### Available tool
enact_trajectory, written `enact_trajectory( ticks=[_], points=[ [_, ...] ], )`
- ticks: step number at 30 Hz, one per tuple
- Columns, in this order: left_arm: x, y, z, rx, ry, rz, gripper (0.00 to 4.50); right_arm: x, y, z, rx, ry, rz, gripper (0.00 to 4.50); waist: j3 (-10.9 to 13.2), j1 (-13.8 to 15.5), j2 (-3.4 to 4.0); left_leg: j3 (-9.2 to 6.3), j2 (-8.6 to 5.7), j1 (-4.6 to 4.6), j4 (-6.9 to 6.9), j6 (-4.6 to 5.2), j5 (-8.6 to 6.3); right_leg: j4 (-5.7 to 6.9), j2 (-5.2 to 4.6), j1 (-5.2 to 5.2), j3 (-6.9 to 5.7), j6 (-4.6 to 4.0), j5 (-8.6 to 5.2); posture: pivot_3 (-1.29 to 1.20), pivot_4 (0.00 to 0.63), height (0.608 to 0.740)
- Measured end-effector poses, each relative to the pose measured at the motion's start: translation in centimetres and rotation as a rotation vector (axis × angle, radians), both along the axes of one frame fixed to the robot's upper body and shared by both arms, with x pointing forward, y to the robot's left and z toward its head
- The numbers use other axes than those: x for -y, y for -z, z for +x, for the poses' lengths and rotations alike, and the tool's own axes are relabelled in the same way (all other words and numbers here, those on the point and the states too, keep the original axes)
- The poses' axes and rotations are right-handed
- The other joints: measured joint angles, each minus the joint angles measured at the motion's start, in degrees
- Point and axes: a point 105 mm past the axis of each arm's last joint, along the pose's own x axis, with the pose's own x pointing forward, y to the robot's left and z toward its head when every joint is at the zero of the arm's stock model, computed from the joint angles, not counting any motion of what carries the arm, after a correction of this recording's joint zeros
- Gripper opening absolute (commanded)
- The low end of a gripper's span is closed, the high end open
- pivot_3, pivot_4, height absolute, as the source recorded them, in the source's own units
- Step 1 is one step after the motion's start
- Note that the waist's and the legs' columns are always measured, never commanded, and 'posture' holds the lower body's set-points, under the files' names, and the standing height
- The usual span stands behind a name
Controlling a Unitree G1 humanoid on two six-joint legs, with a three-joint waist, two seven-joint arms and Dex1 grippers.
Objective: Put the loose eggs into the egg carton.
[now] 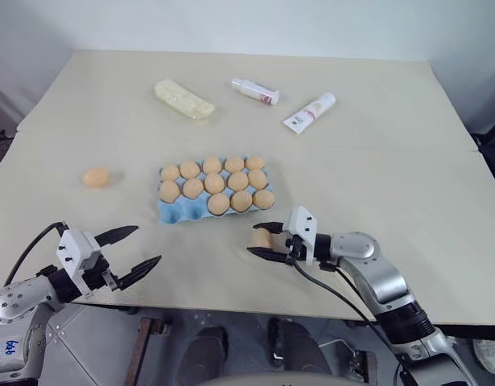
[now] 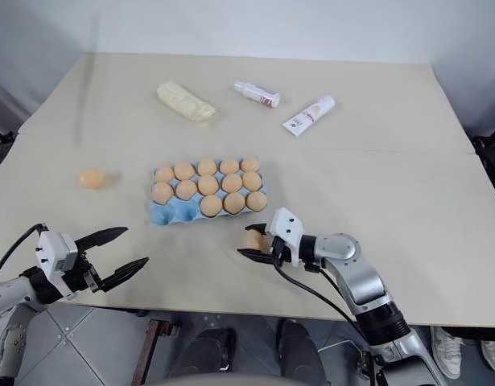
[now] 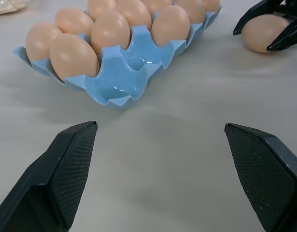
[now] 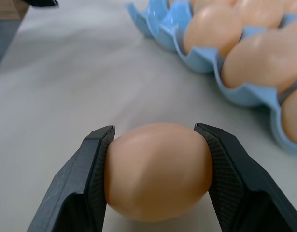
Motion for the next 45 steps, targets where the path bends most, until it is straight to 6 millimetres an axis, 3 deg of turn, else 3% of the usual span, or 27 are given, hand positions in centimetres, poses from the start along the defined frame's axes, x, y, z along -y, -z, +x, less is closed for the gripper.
enact_trajectory(
  ticks=[4,6,8,12,14,21,25,28,32,34,37,39,45],
  points=[
    [-0.8,0.1,0.2,0.013,-0.093,-0.062,4.5,-5.5,-5.8,2.1,0.127,-0.06,0.107,2.34,0.0,-1.88,0.0,0.04,0.05,0.13,0.0,-0.13,0.09,0.33,0.08,-0.11,0.05,-0.05,0.01,0.0,0.15,0.74],
    [-0.9,-0.1,0.3,0.023,-0.119,-0.078,4.5,-7.4,-7.6,2.8,0.168,-0.07,0.128,2.34,-0.02,-1.65,-0.03,-0.07,0.08,0.13,-0.04,-0.27,0.17,0.38,0.1,-0.14,-0.05,-0.13,-0.03,0.0,0.15,0.74],
    [-1.5,0.1,0.2,0.016,-0.155,-0.087,4.5,-8.9,-7.3,3.6,0.163,-0.064,0.106,2.34,-0.05,-1.38,-0.07,-0.09,0.06,0.1,-0.11,-0.3,0.17,0.36,0.08,-0.17,-0.08,-0.15,-0.05,0.0,0.15,0.74],
    [-2.3,0.5,-0.1,0.007,-0.212,-0.101,4.5,-10.6,-4.3,4.7,0.094,-0.03,0.025,2.34,-0.05,-1.42,-0.08,-0.02,-0.09,-0.07,-0.09,-0.22,0.14,0.3,-0.02,-0.27,-0.01,-0.13,-0.04,0.0,0.15,0.74],
    [-2.3,0.6,-0.1,0.006,-0.224,-0.109,4.5,-11.9,-4.2,4.6,0.099,-0.053,0.013,2.34,-0.05,-1.53,-0.08,0.02,-0.07,-0.07,-0.11,-0.21,0.14,0.31,-0.01,-0.31,0.0,-0.12,-0.03,0.0,0.15,0.74],
    [-2.5,1.0,-0.5,-0.004,-0.256,-0.121,4.5,-12.8,-4.0,4.6,0.087,-0.071,0.012,4.46,-0.05,-1.69,-0.09,0.02,0.0,-0.06,-0.2,-0.31,0.19,0.41,0.05,-0.41,0.0,-0.14,-0.04,0.0,0.15,0.74],
    [-2.5,1.0,-0.5,-0.006,-0.258,-0.122,4.5,-13.0,-5.6,3.4,0.102,-0.154,0.063,4.46,-0.05,-1.62,-0.08,0.02,0.0,-0.07,-0.19,-0.31,0.19,0.41,0.05,-0.41,0.01,-0.14,-0.04,0.0,0.15,0.74],
    [-2.5,0.9,-0.4,-0.002,-0.259,-0.125,4.5,-11.1,-7.4,2.3,0.142,-0.208,0.118,4.46,-0.06,-1.41,-0.1,-0.02,-0.01,-0.09,-0.21,-0.31,0.19,0.35,0.04,-0.39,-0.02,-0.14,-0.04,0.0,0.15,0.74],
    [-2.6,0.8,-0.3,-0.003,-0.264,-0.126,4.5,-5.9,-7.2,2.3,0.158,-0.167,0.126,4.46,-0.07,-1.09,-0.12,0.0,-0.05,-0.1,-0.19,-0.23,0.15,0.23,0.0,-0.31,-0.01,-0.12,-0.04,0.0,0.15,0.74],
    [-2.4,0.3,0.1,0.012,-0.25,-0.125,4.5,-2.6,-6.1,1.5,0.144,-0.145,0.141,4.46,-0.09,-0.51,-0.15,-0.09,-0.02,-0.07,-0.22,-0.25,0.14,0.14,0.02,-0.24,-0.1,-0.12,-0.05,0.0,0.15,0.74],
    [-2.6,0.0,0.3,0.011,-0.239,-0.109,4.5,5.4,-2.4,-0.1,0.058,0.002,0.13,4.46,-0.05,0.36,-0.08,0.0,-0.01,-0.06,-0.23,-0.1,0.01,-0.06,0.02,-0.12,-0.05,-0.09,-0.07,0.0,0.15,0.74],
    [-2.5,-0.3,0.7,0.016,-0.23,-0.114,4.5,7.8,-1.6,-0.9,0.051,0.067,0.137,4.46,-0.04,-0.27,-0.06,0.16,0.02,0.03,-0.23,-0.09,0.01,-0.01,0.05,-0.1,0.08,-0.05,-0.05,0.0,0.15,0.74],
    [-2.7,-0.7,1.2,0.039,-0.256,-0.126,4.5,9.0,-1.9,-2.4,0.086,0.111,0.171,4.46,-0.02,-1.49,-0.06,0.16,0.14,0.53,-0.2,-0.14,0.04,0.22,0.13,0.24,0.09,-0.1,-0.06,0.0,0.15,0.74]
  ],
)
